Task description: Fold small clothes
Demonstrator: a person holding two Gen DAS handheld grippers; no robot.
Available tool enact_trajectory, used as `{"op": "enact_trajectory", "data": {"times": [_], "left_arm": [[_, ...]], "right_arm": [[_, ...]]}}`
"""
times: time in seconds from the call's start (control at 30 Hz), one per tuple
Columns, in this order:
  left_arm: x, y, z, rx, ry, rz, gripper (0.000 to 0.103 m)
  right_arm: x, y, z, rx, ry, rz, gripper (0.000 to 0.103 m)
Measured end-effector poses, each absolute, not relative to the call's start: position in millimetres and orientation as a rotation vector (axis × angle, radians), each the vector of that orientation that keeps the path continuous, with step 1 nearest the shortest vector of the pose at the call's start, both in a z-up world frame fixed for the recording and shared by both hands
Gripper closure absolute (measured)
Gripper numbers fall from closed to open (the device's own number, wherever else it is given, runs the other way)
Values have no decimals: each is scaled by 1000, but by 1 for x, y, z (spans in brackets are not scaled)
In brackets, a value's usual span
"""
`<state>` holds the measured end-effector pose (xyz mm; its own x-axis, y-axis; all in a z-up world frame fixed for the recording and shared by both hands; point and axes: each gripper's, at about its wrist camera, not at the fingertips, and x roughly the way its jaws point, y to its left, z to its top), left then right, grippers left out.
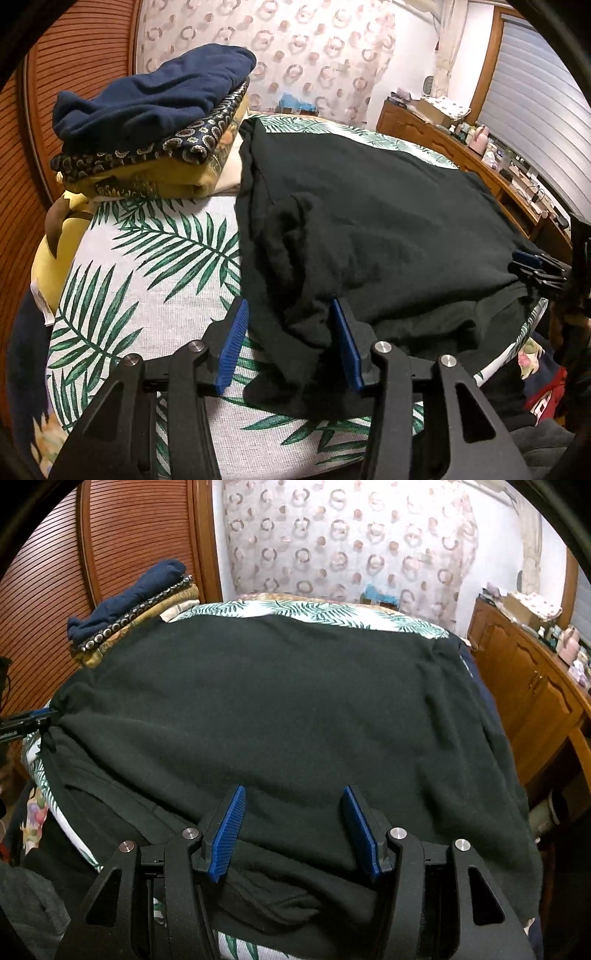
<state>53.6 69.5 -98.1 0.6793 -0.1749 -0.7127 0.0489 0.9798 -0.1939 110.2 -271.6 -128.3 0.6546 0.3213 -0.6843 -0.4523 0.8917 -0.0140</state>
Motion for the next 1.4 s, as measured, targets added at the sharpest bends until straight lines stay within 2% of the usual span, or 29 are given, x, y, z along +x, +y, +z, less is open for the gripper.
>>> {"op": "enact_trajectory", "data": {"times": [0.1, 0.3, 0.5, 0.57, 0.8, 1.1, 1.4], "left_arm": [[54, 69, -98, -166, 814, -126, 55], [52, 68, -98, -158, 804, -126, 57], [51, 60, -95, -130, 793, -153, 86], [51, 58, -92, -126, 780, -155, 89], [50, 50, -58, -165, 679, -235, 91], [69, 16, -24, -145, 616, -328, 92], [97, -61, 17, -82, 547, -519, 92]], "right_arm": [[110, -273, -129, -188, 722, 442, 39], [97, -267, -137, -219, 679, 446, 25], [88, -269, -142, -212, 666, 435, 21], [86, -267, -144, -214, 665, 437, 21], [91, -269, -135, -217, 720, 446, 21], [79, -302, -119, -131, 700, 421, 21], [65, -320, -116, -96, 661, 368, 21]]}}
